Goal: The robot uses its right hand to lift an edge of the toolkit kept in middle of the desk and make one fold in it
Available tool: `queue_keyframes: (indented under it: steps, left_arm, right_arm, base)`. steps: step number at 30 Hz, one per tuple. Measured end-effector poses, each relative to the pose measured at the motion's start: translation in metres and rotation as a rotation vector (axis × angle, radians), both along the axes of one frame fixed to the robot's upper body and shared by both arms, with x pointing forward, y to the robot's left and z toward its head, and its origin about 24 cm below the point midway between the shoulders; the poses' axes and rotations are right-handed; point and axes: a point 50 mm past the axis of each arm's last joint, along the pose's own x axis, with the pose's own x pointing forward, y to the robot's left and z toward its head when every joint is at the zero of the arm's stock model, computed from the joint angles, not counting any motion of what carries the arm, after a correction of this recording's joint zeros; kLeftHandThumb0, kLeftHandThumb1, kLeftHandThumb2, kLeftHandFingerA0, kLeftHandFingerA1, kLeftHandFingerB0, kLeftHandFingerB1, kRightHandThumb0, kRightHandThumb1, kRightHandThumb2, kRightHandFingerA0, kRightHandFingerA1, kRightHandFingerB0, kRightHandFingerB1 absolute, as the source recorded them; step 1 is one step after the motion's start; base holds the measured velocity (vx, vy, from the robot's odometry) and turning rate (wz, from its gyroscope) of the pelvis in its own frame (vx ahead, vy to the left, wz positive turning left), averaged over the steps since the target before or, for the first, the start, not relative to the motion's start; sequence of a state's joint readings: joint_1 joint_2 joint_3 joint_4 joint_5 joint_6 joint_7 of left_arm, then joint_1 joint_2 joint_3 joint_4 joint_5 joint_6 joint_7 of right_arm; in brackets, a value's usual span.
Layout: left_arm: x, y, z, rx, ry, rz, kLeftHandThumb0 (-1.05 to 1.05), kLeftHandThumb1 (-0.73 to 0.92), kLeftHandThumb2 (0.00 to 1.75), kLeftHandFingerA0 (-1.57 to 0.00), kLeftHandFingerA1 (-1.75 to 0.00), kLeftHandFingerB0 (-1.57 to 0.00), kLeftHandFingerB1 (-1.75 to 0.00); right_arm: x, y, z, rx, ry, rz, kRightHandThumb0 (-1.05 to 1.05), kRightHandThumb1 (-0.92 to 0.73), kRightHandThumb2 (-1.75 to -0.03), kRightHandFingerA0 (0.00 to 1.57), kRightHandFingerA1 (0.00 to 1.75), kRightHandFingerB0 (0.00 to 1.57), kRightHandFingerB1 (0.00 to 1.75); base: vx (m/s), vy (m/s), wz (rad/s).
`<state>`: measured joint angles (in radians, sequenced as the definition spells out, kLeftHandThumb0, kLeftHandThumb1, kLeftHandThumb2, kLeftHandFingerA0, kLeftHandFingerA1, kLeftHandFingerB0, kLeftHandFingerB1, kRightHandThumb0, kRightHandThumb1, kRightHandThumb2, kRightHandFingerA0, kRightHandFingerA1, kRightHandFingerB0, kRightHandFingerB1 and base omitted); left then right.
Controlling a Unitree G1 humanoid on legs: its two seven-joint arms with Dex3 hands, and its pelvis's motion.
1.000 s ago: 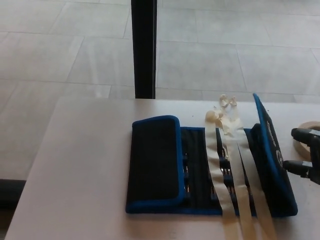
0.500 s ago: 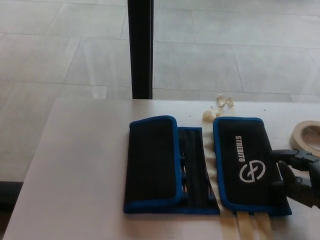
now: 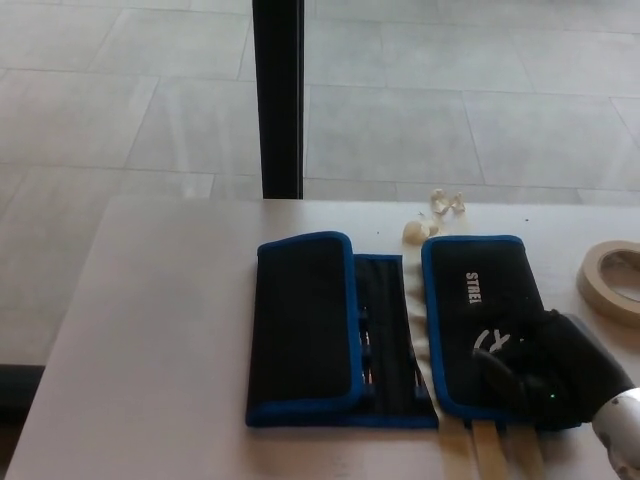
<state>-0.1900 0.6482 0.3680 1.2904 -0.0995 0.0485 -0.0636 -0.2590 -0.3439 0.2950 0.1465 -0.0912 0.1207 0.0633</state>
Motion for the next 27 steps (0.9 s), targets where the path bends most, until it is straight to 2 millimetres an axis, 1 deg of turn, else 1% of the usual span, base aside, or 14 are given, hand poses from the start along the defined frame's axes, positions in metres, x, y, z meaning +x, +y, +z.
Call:
queue_keyframes:
  steps: [1,2,5,6,7,10,11,13,14,18,23,24,26,27]
  left_arm:
    - [0.000,0.001,0.001,0.002,-0.002,0.000,-0.76,0.91,0.67,-0.38,-0.66,-0.31,-0.50]
    - [0.000,0.001,0.002,0.003,-0.003,0.000,-0.76,0.91,0.67,-0.37,-0.68,-0.30,-0.50]
    - [0.000,0.003,0.003,0.006,-0.004,0.000,-0.76,0.91,0.67,-0.38,-0.66,-0.30,-0.51]
    - [0.000,0.003,0.004,0.007,-0.003,-0.001,-0.76,0.92,0.67,-0.39,-0.65,-0.31,-0.49]
    - [-0.001,0.003,0.003,0.008,-0.001,0.000,-0.76,0.92,0.67,-0.39,-0.65,-0.31,-0.49]
    - [-0.003,0.003,0.003,0.008,0.006,-0.001,-0.76,0.92,0.67,-0.44,-0.65,-0.34,-0.48]
    - [-0.003,0.003,0.003,0.009,0.007,-0.002,-0.76,0.92,0.67,-0.40,-0.66,-0.33,-0.49]
    - [-0.003,0.003,0.003,0.009,0.009,-0.004,-0.76,0.91,0.67,-0.42,-0.63,-0.34,-0.49]
    - [-0.003,0.003,0.002,0.010,0.012,-0.005,-0.76,0.92,0.67,-0.38,-0.64,-0.32,-0.49]
    - [-0.004,0.003,0.002,0.009,0.012,-0.004,-0.75,0.91,0.67,-0.39,-0.66,-0.32,-0.49]
    - [-0.004,0.003,0.002,0.009,0.013,-0.003,-0.76,0.91,0.67,-0.38,-0.64,-0.31,-0.48]
    - [-0.004,0.003,0.002,0.008,0.013,-0.003,-0.74,0.91,0.67,-0.37,-0.64,-0.31,-0.49]
    - [-0.004,0.003,0.002,0.008,0.013,-0.003,-0.74,0.91,0.67,-0.37,-0.64,-0.31,-0.49]
    - [-0.004,0.003,0.002,0.008,0.013,-0.003,-0.75,0.91,0.67,-0.38,-0.65,-0.31,-0.49]
  right_arm:
    - [-0.001,0.000,0.000,-0.001,-0.005,0.006,-0.55,-0.60,-0.97,0.59,0.75,0.41,0.58]
    - [-0.002,-0.001,0.001,-0.005,-0.010,0.011,-0.54,-0.76,-0.62,0.61,0.70,0.46,0.47]
    - [-0.004,-0.008,0.005,-0.007,-0.020,0.013,-0.51,-0.76,-0.62,0.60,0.70,0.47,0.45]
    - [-0.004,-0.014,0.011,0.003,-0.031,0.002,-0.52,-0.76,-0.63,0.59,0.63,0.44,0.41]
    - [-0.004,-0.019,0.015,0.004,-0.040,-0.003,-0.52,-0.76,-0.63,0.59,0.63,0.44,0.41]
    - [-0.005,-0.039,0.040,0.025,-0.093,-0.045,-0.49,-0.77,-0.63,0.58,0.61,0.42,0.41]
    - [-0.005,-0.044,0.046,0.033,-0.106,-0.059,-0.48,-0.62,-0.93,0.56,0.65,0.39,0.55]
    - [-0.005,-0.059,0.057,0.052,-0.126,-0.101,-0.48,-0.63,-0.94,0.57,0.62,0.41,0.54]
    - [-0.006,-0.066,0.062,0.062,-0.136,-0.125,-0.46,-0.78,-0.64,0.65,0.46,0.44,0.39]
    - [-0.010,-0.101,0.084,0.087,-0.194,-0.243,-0.48,-0.76,-0.63,0.64,0.46,0.41,0.38]
    - [-0.018,-0.145,0.102,0.115,-0.245,-0.402,-0.45,-0.76,-0.63,0.67,0.45,0.44,0.39]
    - [-0.021,-0.157,0.103,0.124,-0.250,-0.448,-0.56,-0.70,-0.61,0.78,0.54,0.57,0.41]
    - [-0.027,-0.175,0.104,0.151,-0.258,-0.523,-0.56,-0.70,-0.61,0.78,0.54,0.57,0.41]
    - [-0.031,-0.185,0.104,0.170,-0.262,-0.564,-0.63,-0.69,-0.61,0.81,0.57,0.58,0.45]
  base:
    - [0.00,0.000,0.00]
    - [0.00,0.000,0.00]
    - [0.00,0.000,0.00]
    - [0.00,0.000,0.00]
    - [0.00,0.000,0.00]
    - [0.00,0.000,0.00]
    - [0.00,0.000,0.00]
    - [0.00,0.000,0.00]
    - [0.00,0.000,0.00]
    - [0.00,0.000,0.00]
    - [0.00,0.000,0.00]
    - [0.00,0.000,0.00]
    - [0.00,0.000,0.00]
    - [0.00,0.000,0.00]
